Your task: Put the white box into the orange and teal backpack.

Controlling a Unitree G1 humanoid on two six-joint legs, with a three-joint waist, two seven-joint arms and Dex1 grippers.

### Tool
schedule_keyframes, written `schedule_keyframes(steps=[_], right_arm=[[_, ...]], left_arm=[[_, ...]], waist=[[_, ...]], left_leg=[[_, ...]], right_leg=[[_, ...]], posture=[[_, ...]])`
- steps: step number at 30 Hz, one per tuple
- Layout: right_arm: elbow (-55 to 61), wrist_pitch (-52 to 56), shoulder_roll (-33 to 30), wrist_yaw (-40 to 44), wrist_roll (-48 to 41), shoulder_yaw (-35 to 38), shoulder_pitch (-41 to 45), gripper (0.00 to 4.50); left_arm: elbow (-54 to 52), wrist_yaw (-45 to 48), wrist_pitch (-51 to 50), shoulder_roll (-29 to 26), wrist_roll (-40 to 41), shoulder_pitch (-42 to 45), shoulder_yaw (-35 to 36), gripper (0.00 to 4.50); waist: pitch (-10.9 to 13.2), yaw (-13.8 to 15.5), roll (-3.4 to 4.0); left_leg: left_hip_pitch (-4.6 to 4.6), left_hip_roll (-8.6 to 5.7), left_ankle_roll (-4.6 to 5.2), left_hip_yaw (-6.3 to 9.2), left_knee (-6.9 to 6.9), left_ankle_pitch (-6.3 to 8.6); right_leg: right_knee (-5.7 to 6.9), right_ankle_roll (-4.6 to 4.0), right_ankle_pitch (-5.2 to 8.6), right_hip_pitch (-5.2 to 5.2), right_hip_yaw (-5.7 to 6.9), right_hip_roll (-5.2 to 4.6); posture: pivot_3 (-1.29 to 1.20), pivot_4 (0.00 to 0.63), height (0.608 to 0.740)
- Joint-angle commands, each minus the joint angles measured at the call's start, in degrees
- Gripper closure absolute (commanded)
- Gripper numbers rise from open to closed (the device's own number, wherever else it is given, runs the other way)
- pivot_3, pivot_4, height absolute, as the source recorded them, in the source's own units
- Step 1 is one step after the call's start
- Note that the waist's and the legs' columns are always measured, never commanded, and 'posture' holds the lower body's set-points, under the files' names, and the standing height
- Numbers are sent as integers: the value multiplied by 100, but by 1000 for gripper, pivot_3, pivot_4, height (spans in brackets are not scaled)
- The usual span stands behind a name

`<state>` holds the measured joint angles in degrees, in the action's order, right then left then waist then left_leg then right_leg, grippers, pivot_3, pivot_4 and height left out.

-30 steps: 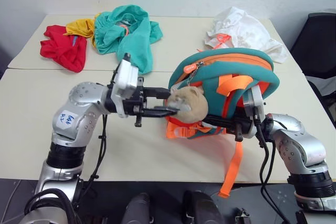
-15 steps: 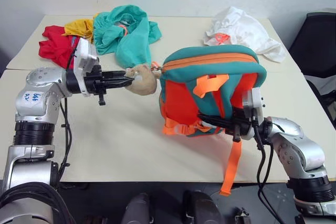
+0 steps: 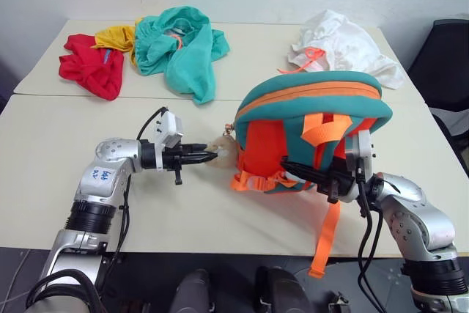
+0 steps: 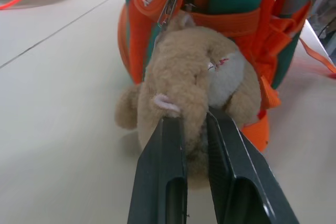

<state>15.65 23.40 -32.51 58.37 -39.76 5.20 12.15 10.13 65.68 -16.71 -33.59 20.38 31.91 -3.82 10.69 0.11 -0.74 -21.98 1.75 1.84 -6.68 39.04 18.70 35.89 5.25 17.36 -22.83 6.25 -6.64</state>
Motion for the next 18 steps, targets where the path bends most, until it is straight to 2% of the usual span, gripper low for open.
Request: schedule_keyframes(steps=[1,5,8,11,15,18], right_arm=[[179,-128,68,4,-139,153,-4,4484],[93,-151,111,16,-123,135,10,4484],[21,-179,156,-6,-104,150,8,4484],[61,-242,25,118,-92,273,-98,3447],[235,-292,-422,337,-172,861,-458,2015],[195,-568,-843,799,-174,1406,-933,981]], left_arm=[[-340,-100,-233,-140,-291,-363,-287,4277],[-358,-132,-145,-432,-657,-570,-450,4277],[-498,-169,-159,-289,-175,-627,-78,4277],[-808,-142,-334,-350,155,-646,261,3296],[-1055,203,-141,-878,418,-1024,852,2012],[-1113,559,112,-1350,556,-1573,1350,1054]], waist=[[0,-7,1],[-1,-12,0],[-3,-22,4],[-3,-29,4],[-3,-23,4],[-1,-28,6]], left_leg=[[1,1,0,0,-1,0],[1,3,0,1,0,1],[4,4,-3,1,-1,2],[3,9,-5,0,-2,3],[1,8,-4,1,-3,5],[1,9,-2,0,-5,9]], right_leg=[[0,0,0,0,-1,-2],[1,0,0,0,0,-2],[1,0,0,0,-3,-5],[0,0,0,0,-4,-5],[-3,0,0,-1,-2,-5],[-10,-1,0,-1,-3,-7]], posture=[[0,150,740],[0,150,740],[0,150,740],[0,150,740],[0,150,740],[0,150,740]])
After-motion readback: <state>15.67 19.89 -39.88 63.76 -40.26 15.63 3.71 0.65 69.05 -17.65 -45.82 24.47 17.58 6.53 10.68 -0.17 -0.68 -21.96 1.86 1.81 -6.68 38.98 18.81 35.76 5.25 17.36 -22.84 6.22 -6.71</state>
